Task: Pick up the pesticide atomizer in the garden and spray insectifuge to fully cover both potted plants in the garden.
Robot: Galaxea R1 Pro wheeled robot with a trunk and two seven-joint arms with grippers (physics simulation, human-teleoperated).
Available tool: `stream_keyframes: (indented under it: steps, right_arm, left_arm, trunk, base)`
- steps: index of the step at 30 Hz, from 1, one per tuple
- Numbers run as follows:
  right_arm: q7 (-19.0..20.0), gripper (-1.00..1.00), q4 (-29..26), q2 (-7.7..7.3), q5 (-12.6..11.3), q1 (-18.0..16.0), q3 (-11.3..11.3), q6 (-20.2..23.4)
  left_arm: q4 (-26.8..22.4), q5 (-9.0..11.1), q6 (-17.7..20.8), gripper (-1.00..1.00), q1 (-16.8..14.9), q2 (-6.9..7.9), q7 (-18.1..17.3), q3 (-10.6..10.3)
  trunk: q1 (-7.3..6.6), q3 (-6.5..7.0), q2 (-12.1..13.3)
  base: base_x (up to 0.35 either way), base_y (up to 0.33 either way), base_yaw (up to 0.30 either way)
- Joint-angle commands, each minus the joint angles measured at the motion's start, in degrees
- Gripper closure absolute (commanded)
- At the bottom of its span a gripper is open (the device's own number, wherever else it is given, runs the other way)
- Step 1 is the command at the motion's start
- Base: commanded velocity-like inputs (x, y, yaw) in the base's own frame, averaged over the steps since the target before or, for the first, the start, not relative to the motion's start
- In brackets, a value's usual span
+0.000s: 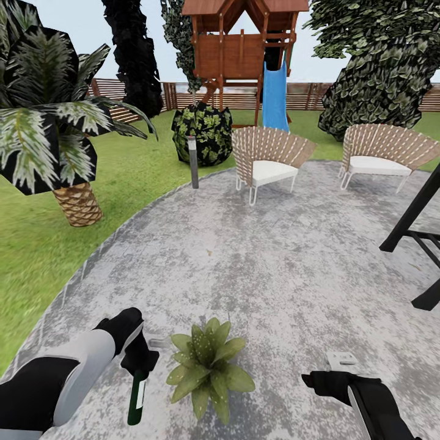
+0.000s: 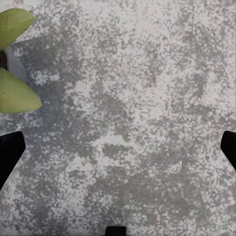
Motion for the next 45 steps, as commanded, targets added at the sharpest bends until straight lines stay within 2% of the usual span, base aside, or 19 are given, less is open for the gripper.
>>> stream_keyframes:
  steps: [1, 5, 8, 13, 24, 26, 30, 31, 33, 40, 45]
  right_arm:
    - [0.53, -1.00, -0.07, 0.01, 0.66, -0.01, -0.05, 0.20]
    - [0.53, -1.00, -0.07, 0.01, 0.61, -0.02, -0.05, 0.20]
    - [0.53, -1.00, -0.07, 0.01, 0.60, -0.02, -0.05, 0.20]
    - [0.53, -1.00, -0.07, 0.01, 0.87, -0.02, -0.05, 0.20]
    - [0.53, -1.00, -0.07, 0.01, 0.79, -0.02, -0.05, 0.20]
    - [0.53, -1.00, -0.07, 0.01, 0.78, -0.05, -0.05, 0.20]
    - [0.53, -1.00, -0.07, 0.01, 0.78, -0.03, -0.05, 0.20]
    - [0.53, -1.00, -0.07, 0.01, 0.78, -0.01, -0.05, 0.20]
    - [0.53, -1.00, -0.07, 0.01, 0.78, -0.03, -0.05, 0.20]
    - [0.53, -1.00, -0.07, 0.01, 0.68, -0.01, -0.05, 0.20]
    - [0.53, -1.00, -0.07, 0.01, 0.72, -0.03, -0.05, 0.20]
  left_arm:
    - [-0.10, -0.35, 0.13, 1.00, 0.06, 0.06, -0.61, -0.47]
    - [-0.11, -0.34, 0.05, 1.00, 0.35, 0.10, -0.59, -0.41]
    - [-0.17, -0.55, 0.04, 1.00, 2.45, 0.10, -0.53, -0.42]
    - [-0.19, -0.54, 0.04, 1.00, 3.76, 0.10, -0.52, -0.36]
    - [-0.27, -0.40, 0.04, 1.00, 3.96, 0.10, -0.60, -0.36]
    - [-0.27, -0.25, 0.04, 1.00, 3.34, 0.03, -0.61, -0.33]
    - [-0.13, -0.31, 0.09, 1.00, -0.61, -0.06, -0.68, -0.32]
    - [0.05, -0.34, 0.12, 1.00, -2.62, -0.07, -0.71, -0.32]
    - [0.13, -0.35, 0.13, 1.00, -3.93, -0.09, -0.72, -0.32]
    - [0.16, -0.36, 0.13, 1.00, -4.69, -0.09, -0.75, -0.30]
    - [0.01, -0.26, 0.06, 1.00, -3.55, -0.06, -0.64, 0.07]
  trunk:
    - [-0.01, -0.05, -0.02]
    - [-0.01, -0.05, -0.02]
    - [-0.01, -0.03, -0.02]
    - [-0.01, 0.13, -0.02]
    - [-0.01, 0.35, -0.02]
    - [-0.01, 0.35, -0.02]
    - [-0.01, 0.35, -0.02]
    - [-0.01, 0.35, -0.02]
    - [-0.01, 0.35, -0.02]
    - [-0.01, 0.35, -0.02]
    - [-0.01, 0.35, -0.02]
  base:
    - [0.002, 0.003, 0.000]
    - [0.000, 0.000, 0.000]
    - [0.000, 0.000, -0.023]
    - [0.000, 0.000, -0.156]
    - [0.000, 0.000, -0.092]
    - [0.000, 0.000, -0.001]
    - [0.000, 0.000, 0.000]
    - [0.000, 0.000, 0.000]
    - [0.000, 0.000, 0.000]
    - [0.000, 0.000, 0.000]
    - [0.000, 0.000, 0.000]
